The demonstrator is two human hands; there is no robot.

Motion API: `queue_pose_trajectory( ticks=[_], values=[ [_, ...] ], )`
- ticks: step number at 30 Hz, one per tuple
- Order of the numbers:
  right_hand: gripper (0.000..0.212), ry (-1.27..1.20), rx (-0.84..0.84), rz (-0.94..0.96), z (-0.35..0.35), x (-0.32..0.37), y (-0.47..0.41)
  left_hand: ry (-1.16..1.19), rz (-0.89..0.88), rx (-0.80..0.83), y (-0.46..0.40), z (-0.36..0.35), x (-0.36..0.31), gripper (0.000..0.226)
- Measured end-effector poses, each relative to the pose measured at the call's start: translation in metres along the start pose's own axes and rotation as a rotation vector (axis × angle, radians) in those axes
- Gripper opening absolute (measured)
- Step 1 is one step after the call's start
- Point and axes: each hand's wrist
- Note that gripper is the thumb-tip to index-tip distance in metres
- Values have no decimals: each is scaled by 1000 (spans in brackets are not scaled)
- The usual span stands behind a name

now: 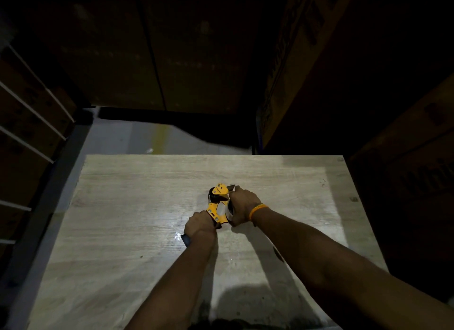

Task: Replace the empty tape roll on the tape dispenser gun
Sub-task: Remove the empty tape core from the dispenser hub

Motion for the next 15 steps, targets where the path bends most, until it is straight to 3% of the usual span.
queue_pose_trajectory(
  ticks=[5,9,13,15],
  values=[
    [84,-31,-26,-30,1,-3,6,8,-28,11,0,2,0,24],
    [116,-20,-27,81,10,-9,20,-21,-84,29,-3,6,9,30],
    [89,119,-60,254,17,-15,39,-6,-241,59,-14,7,30,41],
    [95,142,-29,269,18,-13,41,17,-327,20,-19,2,38,43]
  ],
)
Point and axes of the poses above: each hand's wrist, its own y-axis away from the middle knuckle, its own z-axis out of the back of the hand, x = y × z, and after that the axes turned 15 degrees about z, right-handed
